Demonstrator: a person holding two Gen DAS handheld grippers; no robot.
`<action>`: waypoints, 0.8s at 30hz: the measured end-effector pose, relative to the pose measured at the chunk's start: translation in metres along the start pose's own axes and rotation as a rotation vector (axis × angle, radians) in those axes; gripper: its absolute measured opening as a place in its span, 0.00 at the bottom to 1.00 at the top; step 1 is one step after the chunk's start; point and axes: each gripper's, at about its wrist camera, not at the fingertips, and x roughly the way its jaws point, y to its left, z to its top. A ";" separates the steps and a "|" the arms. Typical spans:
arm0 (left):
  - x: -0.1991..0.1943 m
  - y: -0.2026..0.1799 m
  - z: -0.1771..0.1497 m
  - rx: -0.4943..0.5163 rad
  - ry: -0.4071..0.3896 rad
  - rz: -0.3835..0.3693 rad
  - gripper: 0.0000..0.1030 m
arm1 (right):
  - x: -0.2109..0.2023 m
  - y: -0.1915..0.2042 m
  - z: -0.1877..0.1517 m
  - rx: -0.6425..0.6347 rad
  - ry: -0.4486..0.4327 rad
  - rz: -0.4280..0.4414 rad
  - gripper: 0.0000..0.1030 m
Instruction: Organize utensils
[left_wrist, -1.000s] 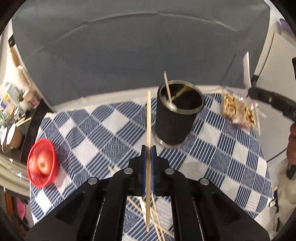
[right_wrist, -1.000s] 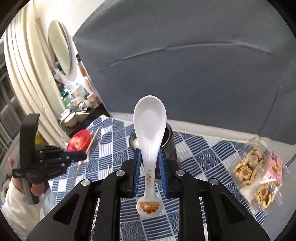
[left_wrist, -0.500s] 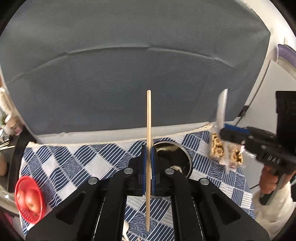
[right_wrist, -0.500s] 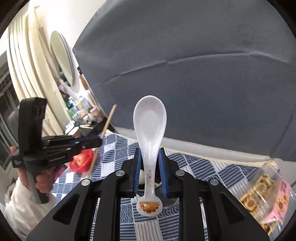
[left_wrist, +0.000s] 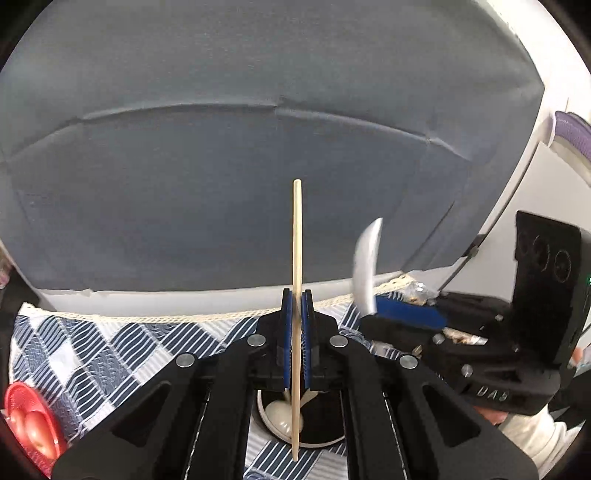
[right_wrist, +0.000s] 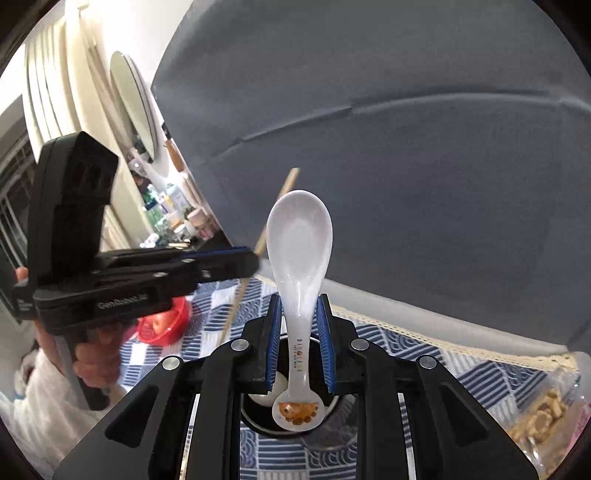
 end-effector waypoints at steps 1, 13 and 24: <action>0.003 0.001 0.000 -0.008 -0.004 -0.024 0.05 | 0.001 0.000 -0.001 0.002 -0.001 0.008 0.18; 0.015 0.021 -0.019 -0.110 -0.106 -0.128 0.05 | 0.022 -0.021 -0.025 0.057 -0.006 0.064 0.18; 0.016 0.018 -0.051 -0.075 -0.053 -0.120 0.05 | 0.022 -0.003 -0.036 -0.022 0.067 0.012 0.18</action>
